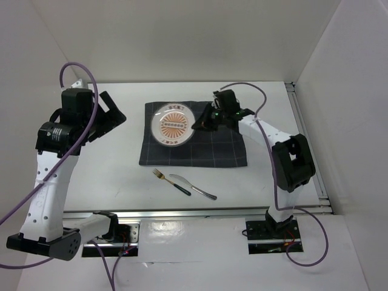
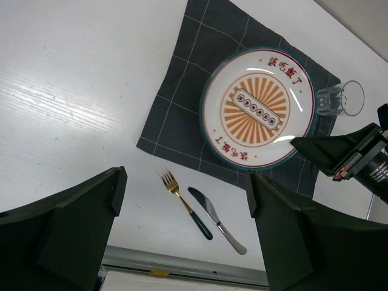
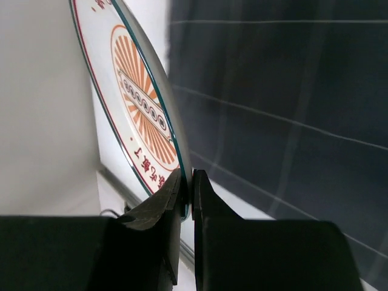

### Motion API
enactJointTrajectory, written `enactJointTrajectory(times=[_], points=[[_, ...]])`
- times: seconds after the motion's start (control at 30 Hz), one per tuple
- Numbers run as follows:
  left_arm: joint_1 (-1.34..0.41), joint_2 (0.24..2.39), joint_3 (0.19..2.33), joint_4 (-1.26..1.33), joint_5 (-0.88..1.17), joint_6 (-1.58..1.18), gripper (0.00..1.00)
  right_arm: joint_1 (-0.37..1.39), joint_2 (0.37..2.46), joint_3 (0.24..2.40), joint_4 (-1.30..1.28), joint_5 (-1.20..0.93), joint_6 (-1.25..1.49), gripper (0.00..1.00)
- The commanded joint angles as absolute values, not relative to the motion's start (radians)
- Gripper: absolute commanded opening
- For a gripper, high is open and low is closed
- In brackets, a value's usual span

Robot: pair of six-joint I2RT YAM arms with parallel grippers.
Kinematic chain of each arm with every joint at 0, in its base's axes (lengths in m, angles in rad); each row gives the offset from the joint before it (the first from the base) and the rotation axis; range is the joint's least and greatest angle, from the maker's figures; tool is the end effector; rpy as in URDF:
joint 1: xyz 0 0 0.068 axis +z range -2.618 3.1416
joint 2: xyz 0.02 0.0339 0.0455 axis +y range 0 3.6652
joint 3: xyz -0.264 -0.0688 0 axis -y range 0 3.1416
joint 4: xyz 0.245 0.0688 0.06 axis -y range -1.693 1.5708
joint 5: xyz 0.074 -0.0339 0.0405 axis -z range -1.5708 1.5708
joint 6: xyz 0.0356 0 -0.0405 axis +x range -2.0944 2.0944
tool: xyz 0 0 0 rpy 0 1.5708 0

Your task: Set the dinner table for one person

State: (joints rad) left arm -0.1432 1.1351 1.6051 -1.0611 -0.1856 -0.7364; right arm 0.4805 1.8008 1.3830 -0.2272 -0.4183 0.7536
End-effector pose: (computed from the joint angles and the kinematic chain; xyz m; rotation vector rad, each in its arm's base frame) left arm 0.1893 -0.0207 0.4566 -0.7351 2.0381 -0.3090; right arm 0.3601 0.2040 0.2619 0.0744 2.3968 1.1014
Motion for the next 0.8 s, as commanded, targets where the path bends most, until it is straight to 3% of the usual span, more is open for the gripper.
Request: enactJointTrajectory(times=[0.0, 0.27, 0.77], points=[[-0.149, 1.147, 1.594, -1.008, -0.17, -0.729, 0.99, 0.393, 1.73, 1.289, -0.184, -0.465, 0.813, 0.0], [-0.149, 1.196, 1.56, -0.997, -0.152, -0.738, 0.99, 0.261, 1.784, 1.236, -0.161, -0.528, 0.775, 0.0], [-0.149, 1.235, 1.569, -0.985, -0.143, -0.729, 0.98, 0.218, 1.899, 1.195, -0.045, -0.548, 0.813, 0.0]])
